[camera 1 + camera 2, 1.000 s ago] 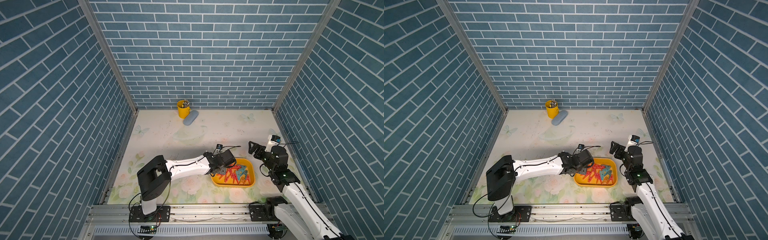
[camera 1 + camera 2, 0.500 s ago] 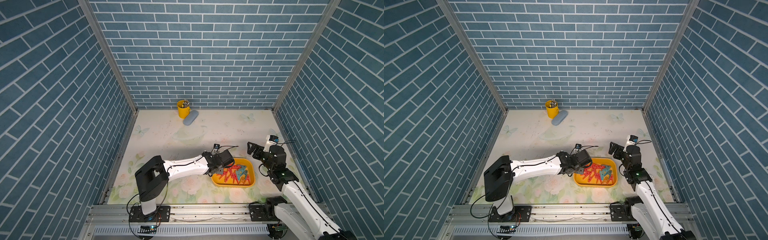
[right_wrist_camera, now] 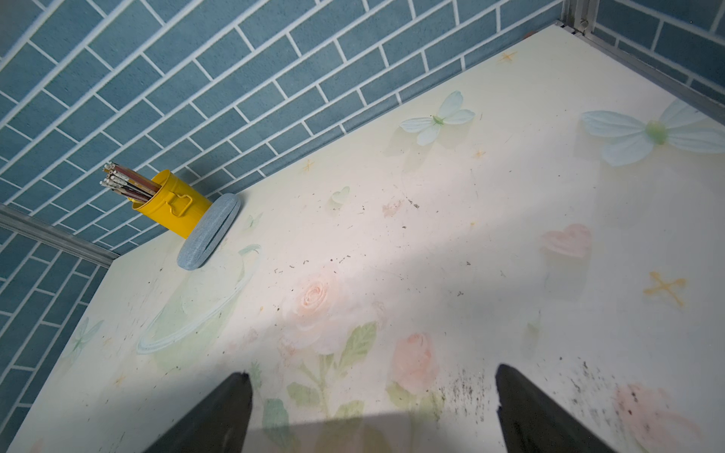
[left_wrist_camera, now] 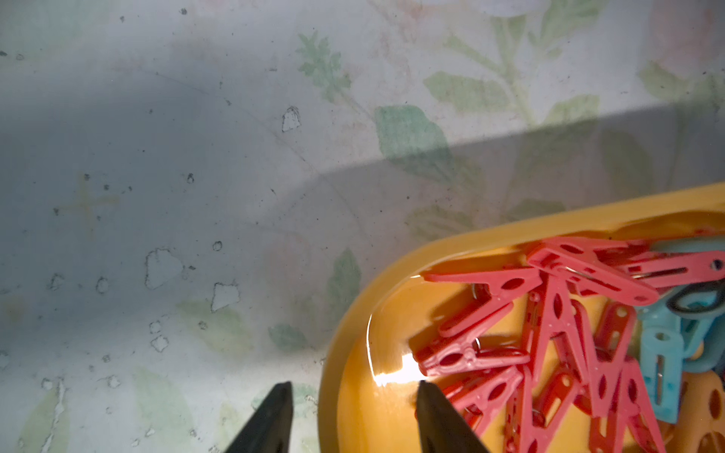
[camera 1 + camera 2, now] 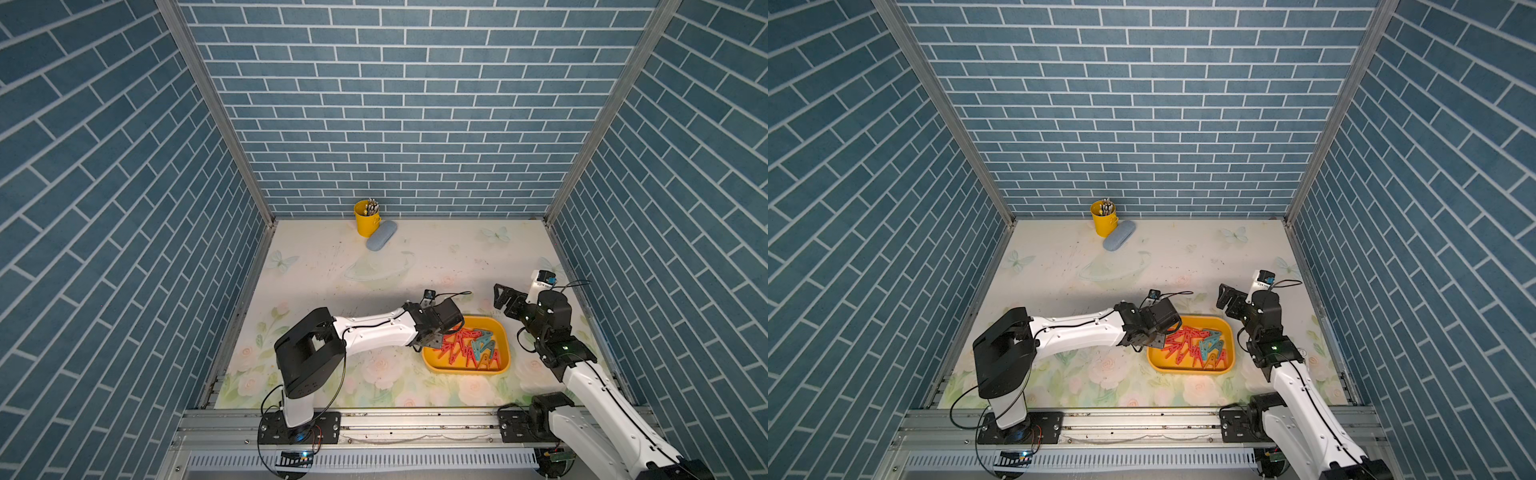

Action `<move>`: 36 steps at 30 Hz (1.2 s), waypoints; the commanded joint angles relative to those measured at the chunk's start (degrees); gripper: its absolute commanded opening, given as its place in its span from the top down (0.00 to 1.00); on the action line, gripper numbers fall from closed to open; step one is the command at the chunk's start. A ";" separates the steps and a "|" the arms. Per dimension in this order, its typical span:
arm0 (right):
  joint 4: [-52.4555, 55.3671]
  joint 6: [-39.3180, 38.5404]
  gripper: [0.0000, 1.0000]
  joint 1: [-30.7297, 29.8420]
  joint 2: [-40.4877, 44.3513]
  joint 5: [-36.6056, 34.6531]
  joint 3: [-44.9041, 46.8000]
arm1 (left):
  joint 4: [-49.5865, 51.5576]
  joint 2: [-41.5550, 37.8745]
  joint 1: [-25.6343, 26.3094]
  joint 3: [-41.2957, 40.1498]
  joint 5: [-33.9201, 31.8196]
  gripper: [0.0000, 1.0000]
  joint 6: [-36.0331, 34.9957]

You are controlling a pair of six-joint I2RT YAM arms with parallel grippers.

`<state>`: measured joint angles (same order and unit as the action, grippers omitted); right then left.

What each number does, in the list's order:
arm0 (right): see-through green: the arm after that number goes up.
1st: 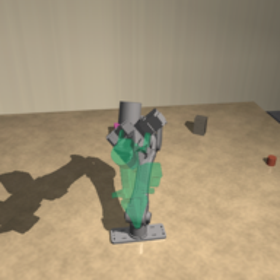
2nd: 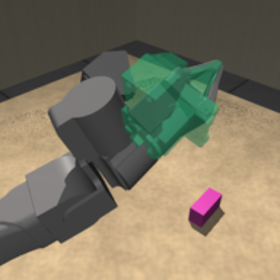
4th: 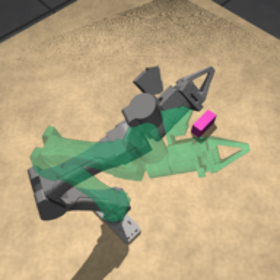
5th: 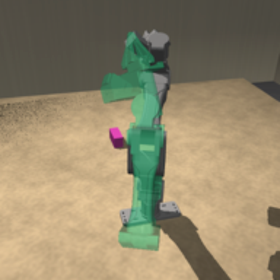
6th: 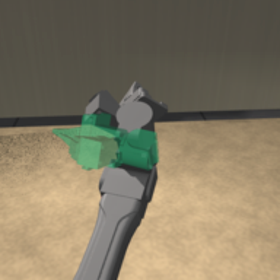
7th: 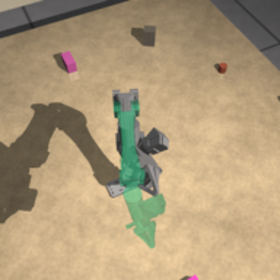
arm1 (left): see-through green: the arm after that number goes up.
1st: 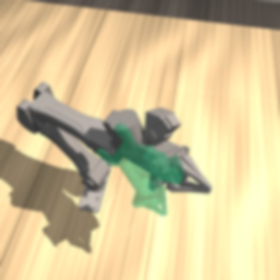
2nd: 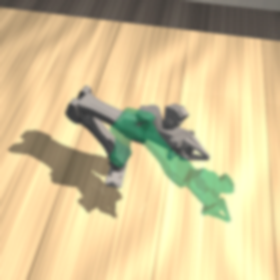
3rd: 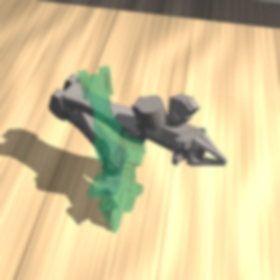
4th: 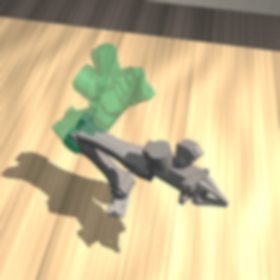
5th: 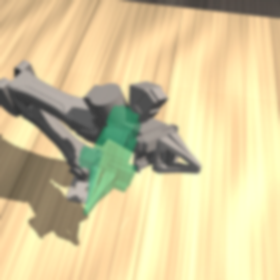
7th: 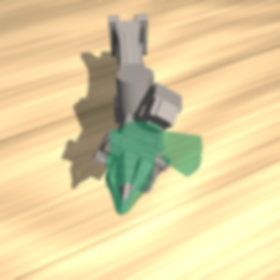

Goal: Take the clothespins out of the storage box
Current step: Move the storage box to the center of the board.

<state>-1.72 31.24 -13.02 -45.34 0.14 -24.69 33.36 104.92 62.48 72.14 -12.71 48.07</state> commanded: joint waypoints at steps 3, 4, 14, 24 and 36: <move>-1.36 -0.31 0.00 -0.70 -0.69 -0.93 -1.34 | -0.02 -0.32 -0.34 -0.73 0.05 0.00 -0.39; -1.44 -0.26 0.00 -0.82 -0.71 -0.88 -1.40 | 0.24 -0.36 -0.39 -0.53 0.05 0.00 -0.27; -2.20 -0.31 0.01 -1.22 -1.84 -1.12 -1.64 | -1.20 0.71 -0.38 -1.71 1.77 0.57 -0.30; -2.95 -0.31 0.00 -2.75 -3.31 -1.05 -2.46 | -0.06 -0.09 -2.81 -1.85 -0.16 1.00 -0.66; -5.22 0.13 0.00 -9.87 -9.64 -3.95 -6.33 | -0.19 -5.25 -14.51 -5.84 -2.43 1.00 -3.56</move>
<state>-4.91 31.27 -21.15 -53.56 -2.09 -28.82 31.22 101.56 51.59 68.29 -11.46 46.02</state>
